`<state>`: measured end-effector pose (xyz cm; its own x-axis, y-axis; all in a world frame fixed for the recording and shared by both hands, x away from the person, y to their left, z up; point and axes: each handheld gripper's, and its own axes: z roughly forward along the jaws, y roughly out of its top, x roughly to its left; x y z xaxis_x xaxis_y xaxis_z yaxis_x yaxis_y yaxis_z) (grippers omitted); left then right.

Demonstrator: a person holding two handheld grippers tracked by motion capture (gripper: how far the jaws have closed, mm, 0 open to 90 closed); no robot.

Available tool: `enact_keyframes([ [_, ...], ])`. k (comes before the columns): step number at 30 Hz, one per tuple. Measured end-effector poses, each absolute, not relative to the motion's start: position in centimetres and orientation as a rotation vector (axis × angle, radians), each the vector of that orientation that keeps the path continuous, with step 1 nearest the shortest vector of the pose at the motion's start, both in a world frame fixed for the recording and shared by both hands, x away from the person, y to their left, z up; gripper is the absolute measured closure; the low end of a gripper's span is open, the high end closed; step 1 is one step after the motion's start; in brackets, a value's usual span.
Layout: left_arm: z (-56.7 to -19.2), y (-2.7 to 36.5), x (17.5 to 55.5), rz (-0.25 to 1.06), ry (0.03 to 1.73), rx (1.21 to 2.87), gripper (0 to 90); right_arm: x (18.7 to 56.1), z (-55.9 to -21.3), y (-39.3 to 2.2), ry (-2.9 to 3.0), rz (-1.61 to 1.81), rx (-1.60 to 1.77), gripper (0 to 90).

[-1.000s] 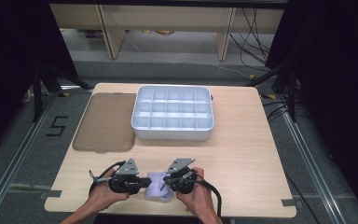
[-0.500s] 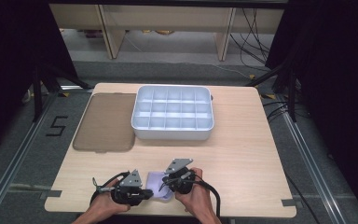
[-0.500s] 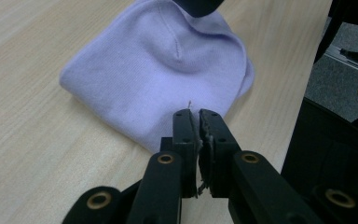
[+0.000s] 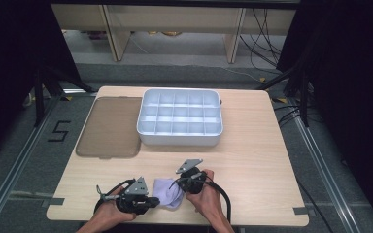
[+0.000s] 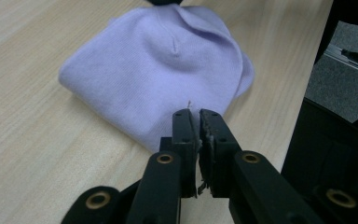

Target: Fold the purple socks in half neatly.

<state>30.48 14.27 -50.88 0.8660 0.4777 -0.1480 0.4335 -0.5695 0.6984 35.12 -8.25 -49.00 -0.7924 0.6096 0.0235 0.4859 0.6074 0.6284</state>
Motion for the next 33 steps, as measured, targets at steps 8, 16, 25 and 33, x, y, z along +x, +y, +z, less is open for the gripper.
enact_keyframes([
  [8,-50.8,14.2,30.5,0.074,0.637,2.258,82.6,33.1,-47.6,-7.0,2.699,1.048,0.806,90.0],
  [16,-50.9,14.1,30.3,0.074,0.649,2.252,83.1,32.9,-49.7,-8.1,2.723,0.981,0.875,90.0],
  [25,-50.5,14.3,30.6,0.046,0.648,2.243,82.2,32.6,-49.6,-8.4,2.740,0.965,0.947,90.0],
  [33,-49.0,13.9,34.3,0.150,0.691,2.187,83.4,32.7,-49.5,-8.3,2.748,0.935,0.927,90.0],
])
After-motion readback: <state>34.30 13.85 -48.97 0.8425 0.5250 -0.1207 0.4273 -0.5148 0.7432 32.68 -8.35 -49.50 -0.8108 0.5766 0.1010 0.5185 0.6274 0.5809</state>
